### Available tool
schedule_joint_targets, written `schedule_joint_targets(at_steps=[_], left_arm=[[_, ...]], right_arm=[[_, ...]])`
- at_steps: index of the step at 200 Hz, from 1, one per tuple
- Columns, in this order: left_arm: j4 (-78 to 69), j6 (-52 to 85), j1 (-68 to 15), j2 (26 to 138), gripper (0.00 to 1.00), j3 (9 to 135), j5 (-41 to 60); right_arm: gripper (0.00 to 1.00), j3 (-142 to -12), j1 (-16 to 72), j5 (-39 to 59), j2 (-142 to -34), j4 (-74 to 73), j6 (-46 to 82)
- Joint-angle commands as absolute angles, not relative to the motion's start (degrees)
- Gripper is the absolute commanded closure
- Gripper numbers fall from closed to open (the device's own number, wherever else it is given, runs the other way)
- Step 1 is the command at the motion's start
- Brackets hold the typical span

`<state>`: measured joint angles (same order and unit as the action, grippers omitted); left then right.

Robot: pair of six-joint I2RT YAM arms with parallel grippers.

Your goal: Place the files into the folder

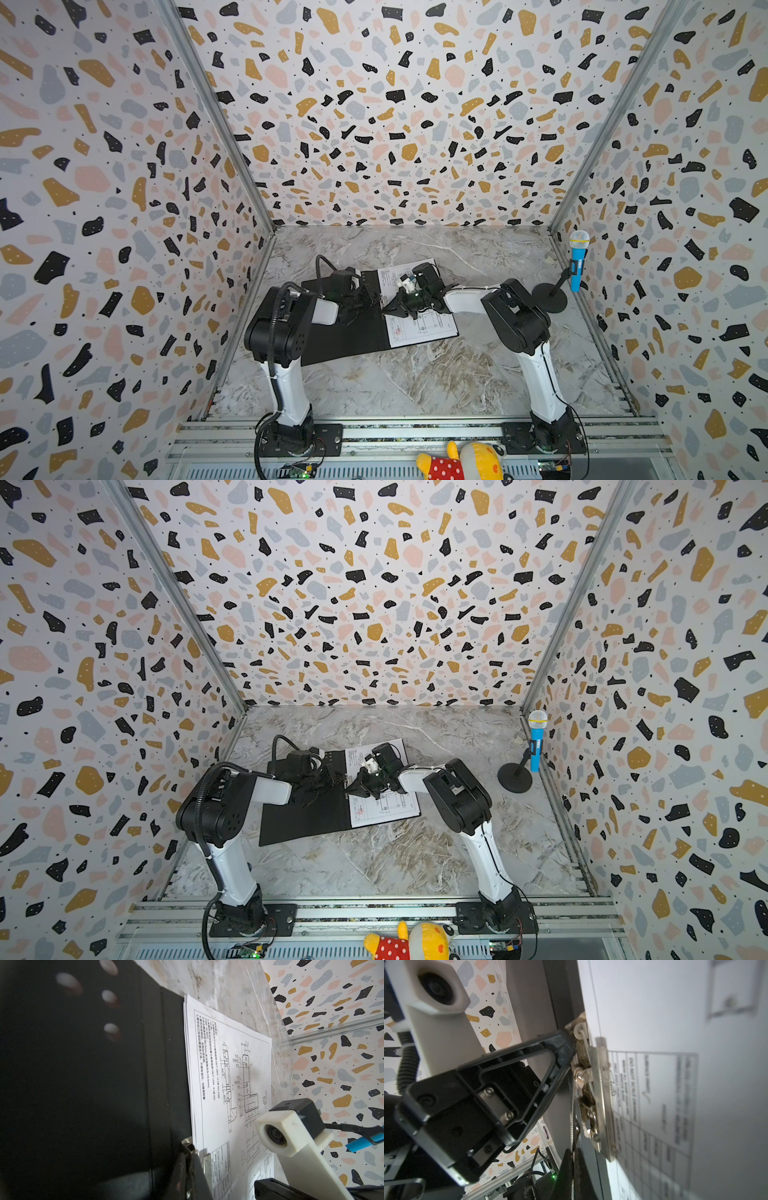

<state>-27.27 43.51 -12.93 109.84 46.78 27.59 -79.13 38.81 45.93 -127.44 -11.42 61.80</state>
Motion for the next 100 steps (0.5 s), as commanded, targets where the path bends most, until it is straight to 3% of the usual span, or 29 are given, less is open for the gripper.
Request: schedule_joint_targets(at_steps=[1, 100], left_arm=[[-23.1, 42.5, -13.0, 112.7, 0.94, 46.7, 26.7], [-30.8, 48.3, -12.4, 113.9, 0.95, 44.9, 30.7]], right_arm=[[1.0, -79.6, 39.0, 43.4, -125.3, -3.7, 52.7], [1.0, -75.7, 39.9, 33.5, -126.1, -1.8, 47.9]])
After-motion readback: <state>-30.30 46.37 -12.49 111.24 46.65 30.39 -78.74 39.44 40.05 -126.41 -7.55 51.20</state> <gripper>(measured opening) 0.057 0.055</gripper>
